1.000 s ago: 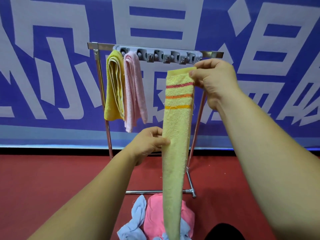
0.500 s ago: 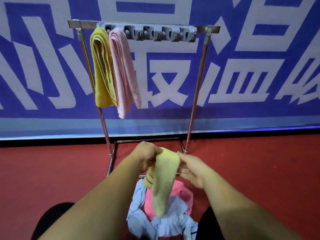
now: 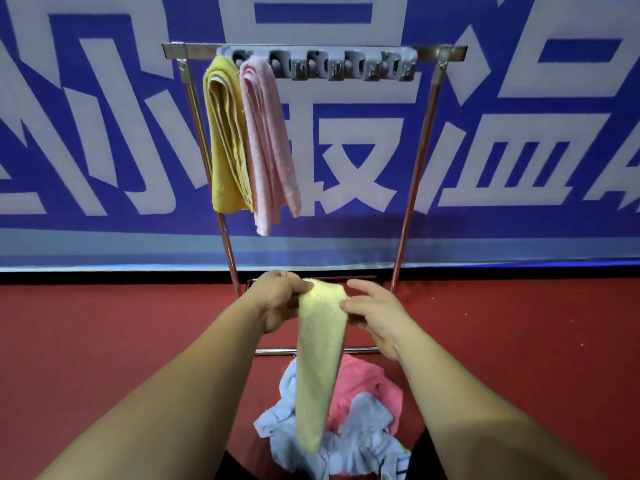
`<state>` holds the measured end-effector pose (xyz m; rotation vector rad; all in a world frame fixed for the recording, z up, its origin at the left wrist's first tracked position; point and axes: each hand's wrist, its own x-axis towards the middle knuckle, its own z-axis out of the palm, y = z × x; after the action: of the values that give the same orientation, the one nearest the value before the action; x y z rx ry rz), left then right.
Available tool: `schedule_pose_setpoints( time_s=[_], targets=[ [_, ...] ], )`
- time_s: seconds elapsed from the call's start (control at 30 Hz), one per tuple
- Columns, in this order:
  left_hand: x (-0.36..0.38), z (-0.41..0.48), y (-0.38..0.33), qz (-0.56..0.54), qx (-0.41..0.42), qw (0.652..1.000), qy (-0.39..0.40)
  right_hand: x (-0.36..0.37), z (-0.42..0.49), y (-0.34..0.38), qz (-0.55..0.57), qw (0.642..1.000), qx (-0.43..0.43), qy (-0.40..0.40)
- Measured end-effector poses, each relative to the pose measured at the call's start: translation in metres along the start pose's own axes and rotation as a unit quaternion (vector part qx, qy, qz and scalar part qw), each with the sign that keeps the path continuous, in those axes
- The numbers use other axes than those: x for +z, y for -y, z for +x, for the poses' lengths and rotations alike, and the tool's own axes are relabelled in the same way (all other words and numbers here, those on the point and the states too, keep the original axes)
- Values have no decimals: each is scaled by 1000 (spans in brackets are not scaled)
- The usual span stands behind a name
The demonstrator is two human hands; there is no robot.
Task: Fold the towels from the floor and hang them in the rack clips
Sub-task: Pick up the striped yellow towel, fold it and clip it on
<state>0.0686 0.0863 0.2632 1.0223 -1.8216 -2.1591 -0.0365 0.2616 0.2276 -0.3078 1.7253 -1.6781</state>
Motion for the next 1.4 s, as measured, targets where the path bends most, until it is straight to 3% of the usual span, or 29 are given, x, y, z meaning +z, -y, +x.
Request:
schedule_pose_setpoints(
  time_s=[0.13, 0.27, 0.47, 0.6, 0.77, 0.9, 1.23, 1.3, 1.4],
  targets=[
    [-7, -2, -26, -88, 47, 993, 57, 10, 6, 52, 14, 998, -47, -47],
    [-3, -9, -9, -3, 24, 992, 125, 11, 0, 80, 2, 996, -54, -72],
    [8, -13, -41, -60, 120, 984, 120, 6, -7, 125, 14, 989, -102, -108],
    [13, -11, -57, -50, 132, 985, 97, 2, -12, 143, 34, 985, -110, -127],
    [24, -16, -49, -14, 109, 978, 178, 6, -24, 154, 40, 982, -130, -133],
    [19, -16, -56, -52, 116, 981, 146, 3, -25, 156, 48, 980, -126, -149],
    [3, -21, -79, -26, 109, 988, 110, -7, -29, 155, 120, 980, -61, -145],
    [0, -26, -100, -22, 112, 986, 121, -13, -37, 162, 78, 990, -30, -112],
    [2, -40, -140, 23, 126, 979, 160, -28, -55, 176, -113, 992, 36, -43]
  ],
)
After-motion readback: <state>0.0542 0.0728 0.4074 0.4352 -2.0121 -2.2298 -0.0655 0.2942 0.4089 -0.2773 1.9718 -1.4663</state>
